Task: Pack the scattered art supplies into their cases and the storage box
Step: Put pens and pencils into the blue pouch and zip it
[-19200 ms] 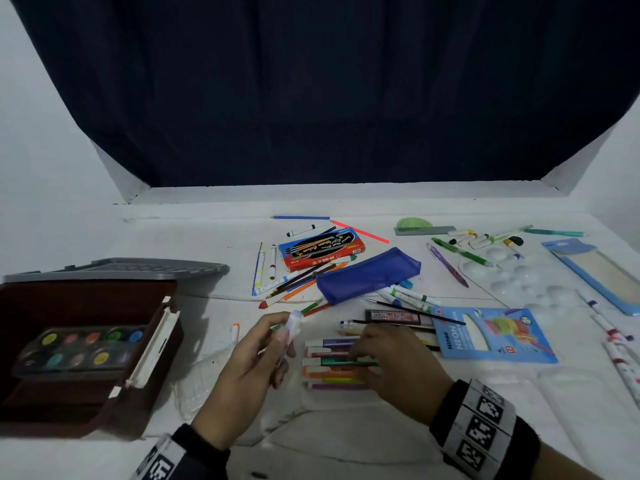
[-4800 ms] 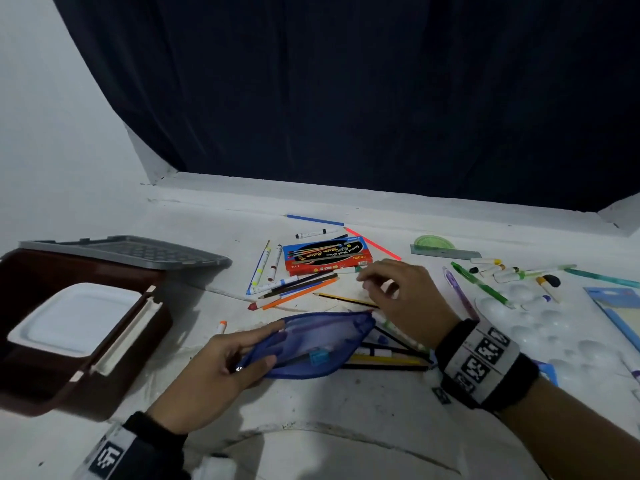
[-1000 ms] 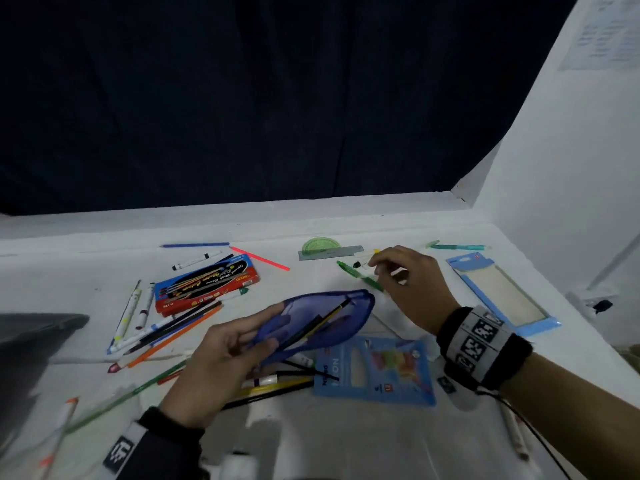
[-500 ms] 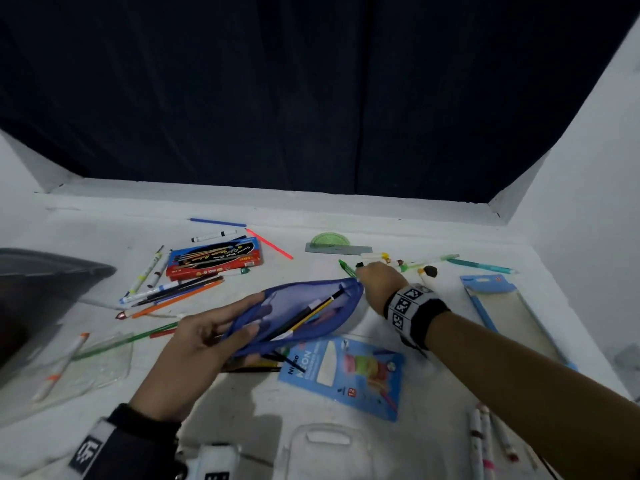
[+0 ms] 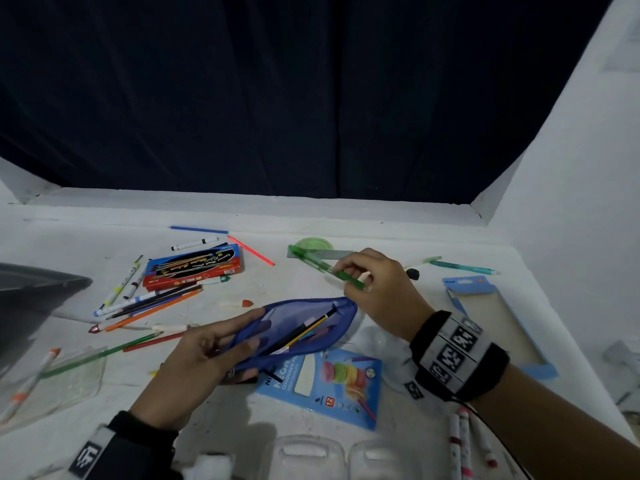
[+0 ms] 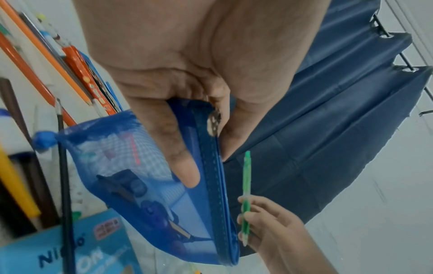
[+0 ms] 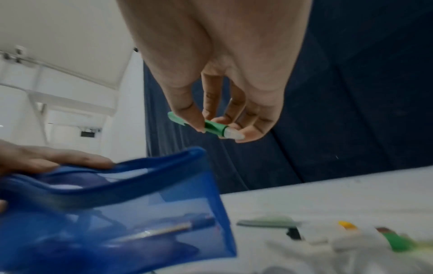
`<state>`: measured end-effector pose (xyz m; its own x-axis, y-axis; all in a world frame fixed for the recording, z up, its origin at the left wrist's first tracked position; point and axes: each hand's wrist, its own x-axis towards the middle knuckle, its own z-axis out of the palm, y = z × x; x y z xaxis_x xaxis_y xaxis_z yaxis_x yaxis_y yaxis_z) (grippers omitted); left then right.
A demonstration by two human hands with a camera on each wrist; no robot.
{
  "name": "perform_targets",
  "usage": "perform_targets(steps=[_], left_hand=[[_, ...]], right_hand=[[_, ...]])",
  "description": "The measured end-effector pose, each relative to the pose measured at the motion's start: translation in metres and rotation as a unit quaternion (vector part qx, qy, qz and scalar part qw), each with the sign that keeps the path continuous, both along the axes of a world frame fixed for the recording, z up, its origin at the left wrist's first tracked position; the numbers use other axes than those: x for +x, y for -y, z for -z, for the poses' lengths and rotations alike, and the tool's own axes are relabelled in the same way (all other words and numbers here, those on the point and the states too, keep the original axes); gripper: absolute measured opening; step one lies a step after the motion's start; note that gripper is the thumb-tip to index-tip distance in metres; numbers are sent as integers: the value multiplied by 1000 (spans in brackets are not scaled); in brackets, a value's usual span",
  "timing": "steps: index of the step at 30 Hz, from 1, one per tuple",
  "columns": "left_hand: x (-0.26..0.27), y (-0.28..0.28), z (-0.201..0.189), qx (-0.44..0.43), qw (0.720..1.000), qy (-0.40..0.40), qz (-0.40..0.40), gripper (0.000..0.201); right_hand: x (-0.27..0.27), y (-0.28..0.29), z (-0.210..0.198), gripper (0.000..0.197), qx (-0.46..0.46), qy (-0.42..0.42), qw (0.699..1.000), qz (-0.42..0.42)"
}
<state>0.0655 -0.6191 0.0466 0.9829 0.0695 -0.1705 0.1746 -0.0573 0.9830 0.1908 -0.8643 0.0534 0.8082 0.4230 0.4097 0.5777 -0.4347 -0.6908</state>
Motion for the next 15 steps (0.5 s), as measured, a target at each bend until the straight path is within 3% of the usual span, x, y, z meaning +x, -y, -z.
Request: perform_targets(steps=[4, 8, 12, 15], left_hand=[[11, 21, -4, -38, 999, -12, 31, 42], [19, 41, -8, -91, 991, -39, 88, 42], [25, 48, -12, -110, 981, -45, 152, 51], [30, 50, -12, -110, 978, -48, 172, 53]], right_hand=[[-39, 10, -21, 20, 7, -13, 997, -75], [-52, 24, -10, 23, -116, 32, 986, -114], [-47, 48, 9, 32, -277, 61, 955, -81], [-42, 56, 7, 28, -307, 95, 946, -46]])
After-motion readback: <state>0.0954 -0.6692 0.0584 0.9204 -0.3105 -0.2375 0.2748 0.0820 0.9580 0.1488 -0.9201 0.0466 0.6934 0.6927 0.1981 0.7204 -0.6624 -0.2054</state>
